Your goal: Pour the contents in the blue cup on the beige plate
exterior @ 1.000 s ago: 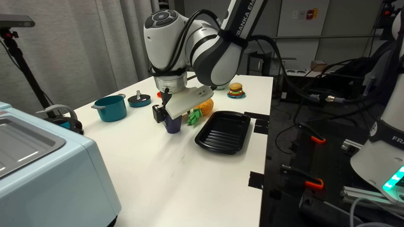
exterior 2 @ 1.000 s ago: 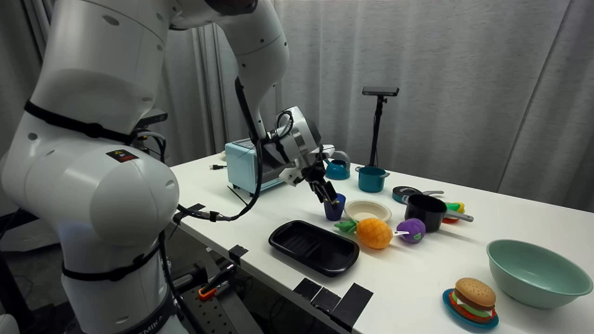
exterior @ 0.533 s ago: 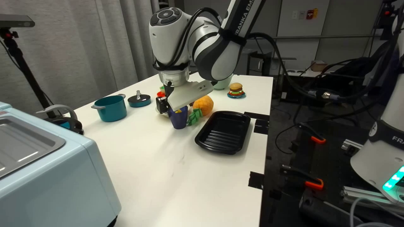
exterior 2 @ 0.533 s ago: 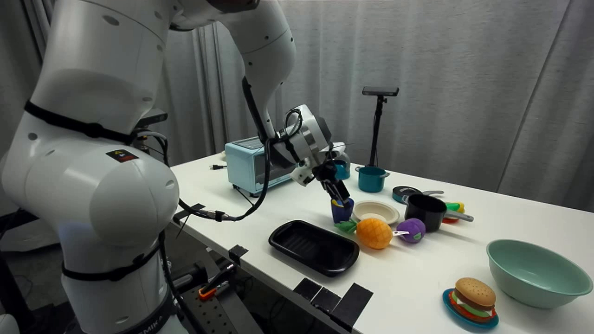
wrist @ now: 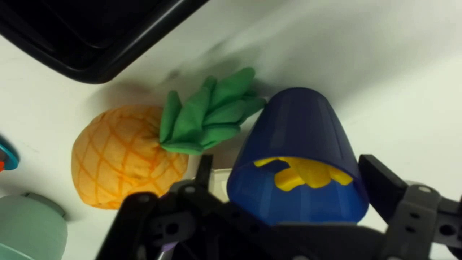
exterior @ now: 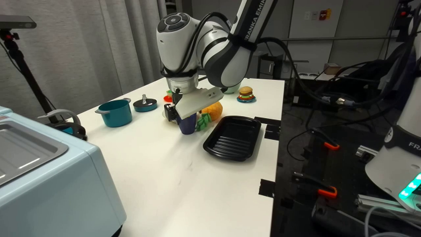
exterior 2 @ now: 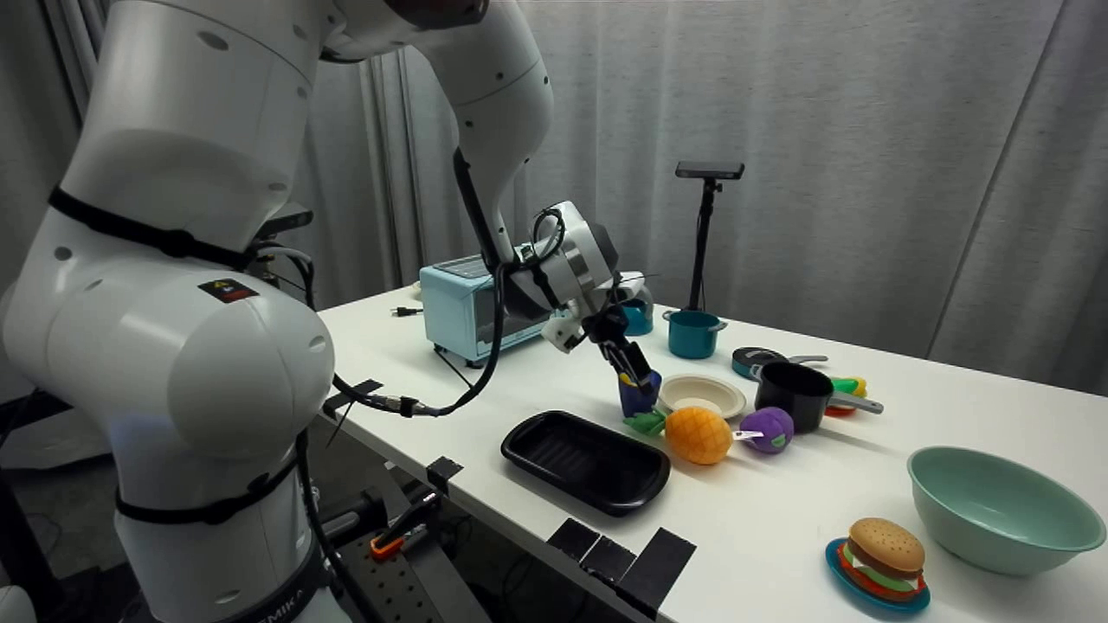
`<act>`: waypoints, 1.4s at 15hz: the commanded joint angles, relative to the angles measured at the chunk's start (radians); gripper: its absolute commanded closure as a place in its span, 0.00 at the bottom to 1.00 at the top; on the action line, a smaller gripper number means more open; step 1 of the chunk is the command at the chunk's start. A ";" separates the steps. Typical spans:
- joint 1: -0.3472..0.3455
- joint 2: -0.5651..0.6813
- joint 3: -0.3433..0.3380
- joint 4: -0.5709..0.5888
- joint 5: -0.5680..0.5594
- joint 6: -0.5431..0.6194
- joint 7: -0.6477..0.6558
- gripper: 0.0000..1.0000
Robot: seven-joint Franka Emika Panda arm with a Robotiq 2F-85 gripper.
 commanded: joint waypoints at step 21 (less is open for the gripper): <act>-0.195 -0.079 0.182 -0.002 0.398 0.002 -0.189 0.48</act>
